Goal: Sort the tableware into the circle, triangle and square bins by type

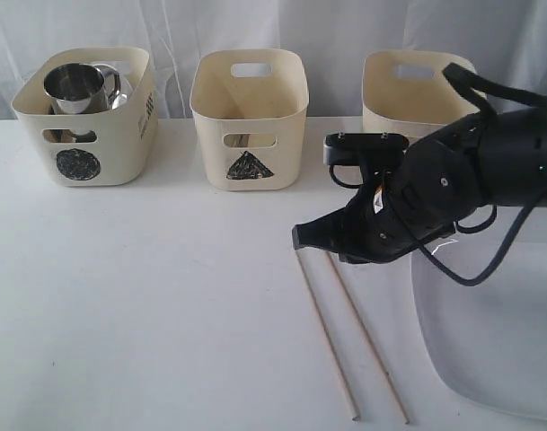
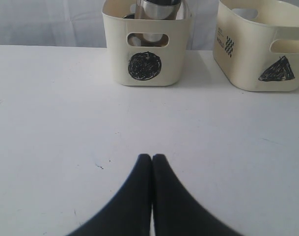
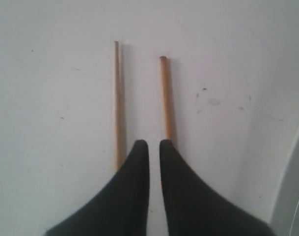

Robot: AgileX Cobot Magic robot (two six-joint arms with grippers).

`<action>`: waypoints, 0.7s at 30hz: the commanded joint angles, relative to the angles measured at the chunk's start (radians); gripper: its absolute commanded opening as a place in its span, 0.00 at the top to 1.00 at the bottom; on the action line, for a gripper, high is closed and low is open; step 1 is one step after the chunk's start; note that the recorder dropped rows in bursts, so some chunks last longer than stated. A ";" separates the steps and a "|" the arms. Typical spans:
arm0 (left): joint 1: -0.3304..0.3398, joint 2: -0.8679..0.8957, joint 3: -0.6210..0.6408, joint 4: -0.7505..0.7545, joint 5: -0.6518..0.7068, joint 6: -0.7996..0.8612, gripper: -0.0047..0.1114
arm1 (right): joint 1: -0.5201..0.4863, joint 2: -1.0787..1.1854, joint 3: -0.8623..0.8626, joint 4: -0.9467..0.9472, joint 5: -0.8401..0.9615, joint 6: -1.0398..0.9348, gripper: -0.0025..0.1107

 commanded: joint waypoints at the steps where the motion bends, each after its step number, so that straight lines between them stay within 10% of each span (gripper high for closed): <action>1: 0.003 -0.004 0.004 -0.002 -0.005 -0.004 0.96 | -0.011 0.027 -0.001 -0.020 0.013 -0.004 0.76; 21: 0.003 -0.004 0.004 -0.002 -0.005 -0.004 0.96 | -0.009 0.162 0.022 -0.039 0.018 -0.036 0.71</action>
